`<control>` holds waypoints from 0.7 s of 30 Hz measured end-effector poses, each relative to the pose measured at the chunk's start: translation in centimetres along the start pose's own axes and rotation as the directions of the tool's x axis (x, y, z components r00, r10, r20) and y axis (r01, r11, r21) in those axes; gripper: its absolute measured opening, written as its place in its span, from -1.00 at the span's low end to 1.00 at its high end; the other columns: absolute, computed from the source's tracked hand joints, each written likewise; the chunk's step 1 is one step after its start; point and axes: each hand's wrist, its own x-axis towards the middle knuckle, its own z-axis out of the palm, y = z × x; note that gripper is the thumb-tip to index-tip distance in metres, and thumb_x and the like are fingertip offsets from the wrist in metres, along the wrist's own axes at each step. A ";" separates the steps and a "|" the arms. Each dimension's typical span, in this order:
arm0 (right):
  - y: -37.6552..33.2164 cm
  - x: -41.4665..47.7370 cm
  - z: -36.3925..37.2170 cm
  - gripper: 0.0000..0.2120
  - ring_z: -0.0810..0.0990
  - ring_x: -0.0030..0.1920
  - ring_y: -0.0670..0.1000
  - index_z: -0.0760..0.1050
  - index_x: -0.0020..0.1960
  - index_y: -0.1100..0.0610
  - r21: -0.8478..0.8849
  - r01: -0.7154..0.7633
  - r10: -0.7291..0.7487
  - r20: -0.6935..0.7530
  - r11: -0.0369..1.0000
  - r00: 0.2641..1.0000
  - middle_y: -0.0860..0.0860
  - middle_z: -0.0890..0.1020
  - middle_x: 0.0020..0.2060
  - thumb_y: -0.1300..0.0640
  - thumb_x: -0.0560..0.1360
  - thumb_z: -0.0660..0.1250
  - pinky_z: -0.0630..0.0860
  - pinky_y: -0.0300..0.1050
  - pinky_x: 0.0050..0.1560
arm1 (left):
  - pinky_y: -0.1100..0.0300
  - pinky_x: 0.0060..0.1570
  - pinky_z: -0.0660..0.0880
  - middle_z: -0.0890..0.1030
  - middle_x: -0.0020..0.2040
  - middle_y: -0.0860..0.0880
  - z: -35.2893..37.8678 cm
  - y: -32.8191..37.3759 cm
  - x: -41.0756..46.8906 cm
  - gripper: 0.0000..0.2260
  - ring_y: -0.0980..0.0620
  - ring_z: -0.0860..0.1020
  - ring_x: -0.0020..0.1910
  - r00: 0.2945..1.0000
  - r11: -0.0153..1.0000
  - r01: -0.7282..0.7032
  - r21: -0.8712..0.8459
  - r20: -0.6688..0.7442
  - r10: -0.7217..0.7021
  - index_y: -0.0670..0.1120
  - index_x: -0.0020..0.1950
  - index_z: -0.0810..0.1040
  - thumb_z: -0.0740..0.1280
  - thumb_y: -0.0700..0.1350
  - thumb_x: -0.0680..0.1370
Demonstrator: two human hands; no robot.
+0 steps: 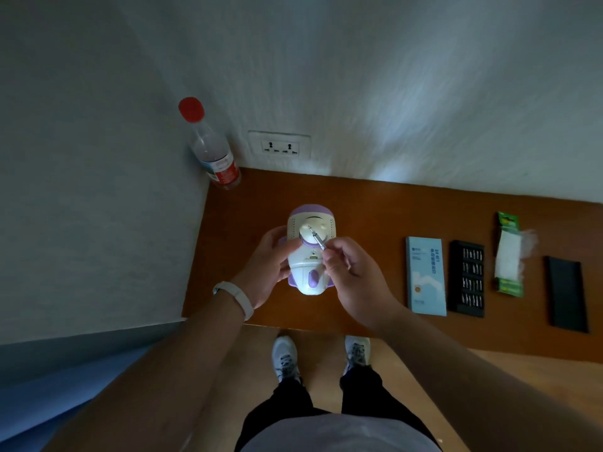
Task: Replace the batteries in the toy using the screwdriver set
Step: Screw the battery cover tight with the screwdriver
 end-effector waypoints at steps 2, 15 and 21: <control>0.2 0.0 -0.1 -0.89 0.49 -0.30 -0.21 0.46 0.02 0.18 -0.004 -0.016 0.016 -0.001 1.000 1.000 -0.25 0.61 -0.29 0.21 0.65 0.16 0.38 -0.35 -0.31 | -0.17 0.23 0.53 0.62 0.24 -0.10 -0.1 0.0 0.3 -0.41 -0.12 0.63 0.18 0.999 1.000 0.010 -0.013 0.039 -0.009 0.00 0.45 0.35 0.42 0.06 0.46; 1.0 0.1 -0.4 -0.89 0.55 -0.21 0.04 0.48 0.03 0.03 -0.077 -0.079 0.076 -0.040 0.994 0.996 -0.02 0.61 -0.23 0.12 0.65 0.18 0.54 0.13 -0.18 | -0.09 -0.05 0.63 0.61 0.23 -0.03 0.1 0.9 0.4 -0.28 -0.08 0.62 0.18 0.992 0.995 0.038 0.089 0.118 -0.048 0.03 0.41 0.39 0.54 0.09 0.29; 1.0 0.0 -0.4 -0.90 0.55 -0.19 0.03 0.49 0.02 0.04 -0.086 -0.100 0.094 -0.066 0.991 0.993 0.03 0.60 -0.20 0.11 0.64 0.20 0.56 0.09 -0.19 | -0.09 -0.08 0.63 0.64 0.21 -0.02 0.6 1.5 0.1 -0.22 -0.09 0.63 0.17 0.994 0.995 0.045 0.090 0.094 -0.053 0.03 0.39 0.43 0.57 0.12 0.21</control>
